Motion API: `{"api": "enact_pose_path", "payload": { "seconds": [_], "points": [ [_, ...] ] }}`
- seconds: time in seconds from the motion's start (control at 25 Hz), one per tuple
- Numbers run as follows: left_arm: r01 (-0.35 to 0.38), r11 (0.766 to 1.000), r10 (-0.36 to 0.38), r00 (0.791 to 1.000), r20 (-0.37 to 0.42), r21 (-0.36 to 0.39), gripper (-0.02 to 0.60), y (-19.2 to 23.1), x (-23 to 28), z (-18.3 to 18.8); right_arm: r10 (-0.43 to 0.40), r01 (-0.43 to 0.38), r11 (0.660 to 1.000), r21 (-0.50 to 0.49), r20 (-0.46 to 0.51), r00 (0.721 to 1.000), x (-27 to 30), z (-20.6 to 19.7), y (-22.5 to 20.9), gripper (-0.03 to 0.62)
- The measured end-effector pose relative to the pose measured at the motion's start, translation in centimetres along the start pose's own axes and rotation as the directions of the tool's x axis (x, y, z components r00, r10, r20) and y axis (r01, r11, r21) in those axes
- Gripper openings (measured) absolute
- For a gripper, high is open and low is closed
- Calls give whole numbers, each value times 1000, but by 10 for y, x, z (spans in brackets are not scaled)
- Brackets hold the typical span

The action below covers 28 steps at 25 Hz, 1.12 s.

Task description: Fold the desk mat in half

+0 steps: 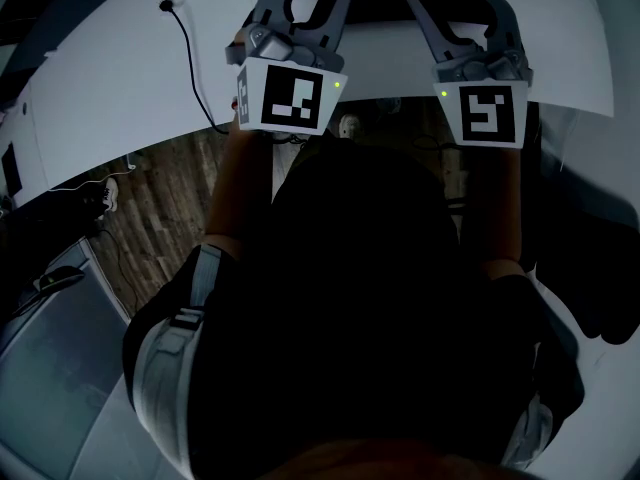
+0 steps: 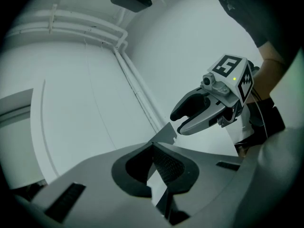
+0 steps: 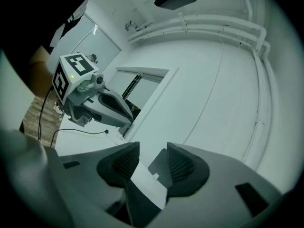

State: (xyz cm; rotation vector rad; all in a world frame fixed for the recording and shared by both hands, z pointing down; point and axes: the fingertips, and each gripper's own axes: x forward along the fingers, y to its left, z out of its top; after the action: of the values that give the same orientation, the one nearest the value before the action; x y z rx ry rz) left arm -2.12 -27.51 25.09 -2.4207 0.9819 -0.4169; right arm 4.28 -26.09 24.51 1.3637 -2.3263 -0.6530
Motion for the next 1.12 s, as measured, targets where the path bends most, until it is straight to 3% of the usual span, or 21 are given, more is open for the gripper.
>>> {"api": "enact_pose_path", "payload": {
  "seconds": [0.68,1.12],
  "points": [
    [42,999,-42,995,86,2,12,-42,0,52,-17,15,998,65,36,999,-55,4,-12,189],
    [35,999,-37,998,51,34,12,-94,-18,87,11,-20,995,100,81,997,-119,6,-11,189]
  ]
}}
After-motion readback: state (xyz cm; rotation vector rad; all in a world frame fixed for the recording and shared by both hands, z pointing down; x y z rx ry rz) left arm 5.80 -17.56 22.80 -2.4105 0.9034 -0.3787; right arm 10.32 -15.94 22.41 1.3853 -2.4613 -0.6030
